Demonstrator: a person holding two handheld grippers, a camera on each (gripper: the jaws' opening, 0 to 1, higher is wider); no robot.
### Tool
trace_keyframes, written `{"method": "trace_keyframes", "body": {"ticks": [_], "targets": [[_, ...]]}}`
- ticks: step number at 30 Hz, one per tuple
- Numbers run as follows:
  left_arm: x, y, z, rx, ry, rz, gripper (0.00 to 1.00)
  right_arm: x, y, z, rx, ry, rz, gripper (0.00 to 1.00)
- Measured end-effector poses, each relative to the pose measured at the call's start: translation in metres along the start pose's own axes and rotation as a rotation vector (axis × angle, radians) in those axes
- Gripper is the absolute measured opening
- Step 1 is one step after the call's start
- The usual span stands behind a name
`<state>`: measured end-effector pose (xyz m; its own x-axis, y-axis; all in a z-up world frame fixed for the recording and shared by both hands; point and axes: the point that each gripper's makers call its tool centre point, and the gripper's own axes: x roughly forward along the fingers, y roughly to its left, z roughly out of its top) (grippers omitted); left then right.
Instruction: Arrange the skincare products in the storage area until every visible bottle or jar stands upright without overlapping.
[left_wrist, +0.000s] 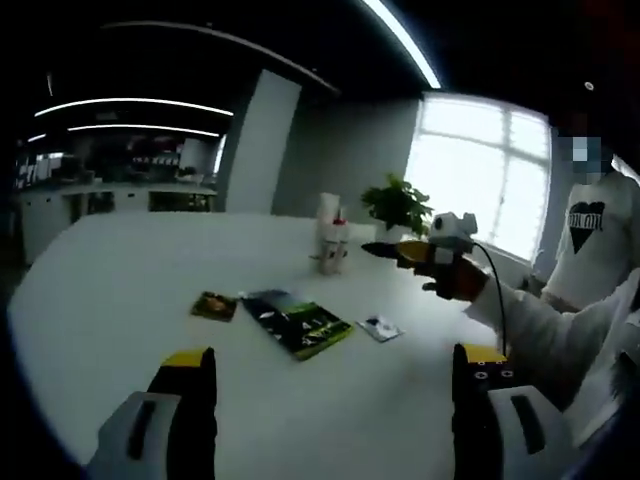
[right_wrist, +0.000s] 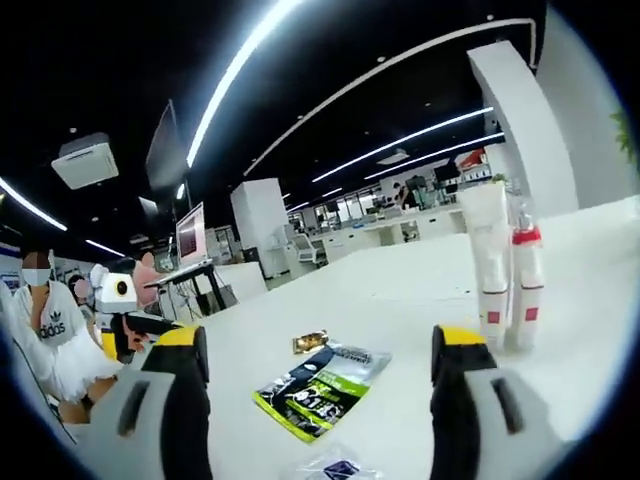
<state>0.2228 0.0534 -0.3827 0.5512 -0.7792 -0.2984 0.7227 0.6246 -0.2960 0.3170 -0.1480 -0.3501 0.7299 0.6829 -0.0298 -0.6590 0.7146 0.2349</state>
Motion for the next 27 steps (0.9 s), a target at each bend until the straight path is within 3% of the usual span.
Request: {"method": "trace_keyframes", "body": {"ticks": [9, 19, 27], "targets": [[0.004, 0.0, -0.001, -0.1, 0.001, 0.015, 1.0, 0.013, -0.011, -0.009, 0.076, 0.026, 0.025, 0.87], [0.013, -0.001, -0.007, -0.13, 0.02, 0.032, 1.0, 0.027, -0.03, -0.024, 0.172, 0.077, 0.03, 0.85], [0.017, -0.003, -0.007, -0.144, 0.02, 0.034, 1.0, 0.041, -0.042, -0.038, 0.197, 0.131, 0.013, 0.84]]}}
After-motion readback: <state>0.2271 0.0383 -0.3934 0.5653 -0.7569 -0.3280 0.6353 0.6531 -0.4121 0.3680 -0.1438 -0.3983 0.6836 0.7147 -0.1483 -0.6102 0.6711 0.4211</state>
